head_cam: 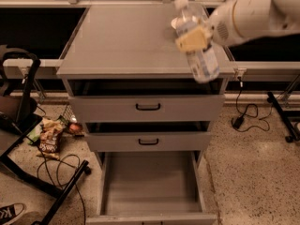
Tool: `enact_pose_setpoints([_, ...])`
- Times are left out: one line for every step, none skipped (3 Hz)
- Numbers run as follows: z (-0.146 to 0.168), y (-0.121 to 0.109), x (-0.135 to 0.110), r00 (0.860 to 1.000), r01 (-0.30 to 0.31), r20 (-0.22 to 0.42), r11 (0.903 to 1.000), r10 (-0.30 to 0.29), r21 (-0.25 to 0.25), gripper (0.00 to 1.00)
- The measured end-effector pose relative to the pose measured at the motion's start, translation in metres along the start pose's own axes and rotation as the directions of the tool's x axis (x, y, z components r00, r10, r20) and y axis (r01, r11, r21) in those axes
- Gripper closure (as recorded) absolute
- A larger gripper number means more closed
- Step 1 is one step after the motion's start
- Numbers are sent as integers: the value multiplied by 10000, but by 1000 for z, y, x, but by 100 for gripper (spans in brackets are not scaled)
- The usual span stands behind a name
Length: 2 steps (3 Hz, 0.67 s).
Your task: Place blue plastic bottle into bottom drawer
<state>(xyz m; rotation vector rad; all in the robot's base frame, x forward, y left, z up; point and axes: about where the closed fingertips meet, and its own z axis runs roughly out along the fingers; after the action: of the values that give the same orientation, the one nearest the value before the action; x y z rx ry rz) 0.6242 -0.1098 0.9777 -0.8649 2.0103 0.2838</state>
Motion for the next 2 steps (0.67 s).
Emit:
enact_pose_setpoints([22, 22, 76, 9851, -329, -1705, 9980, 231, -545, 100])
enact_pose_setpoints([45, 44, 141, 9507, -213, -3097, 9944, -118, -1032, 100])
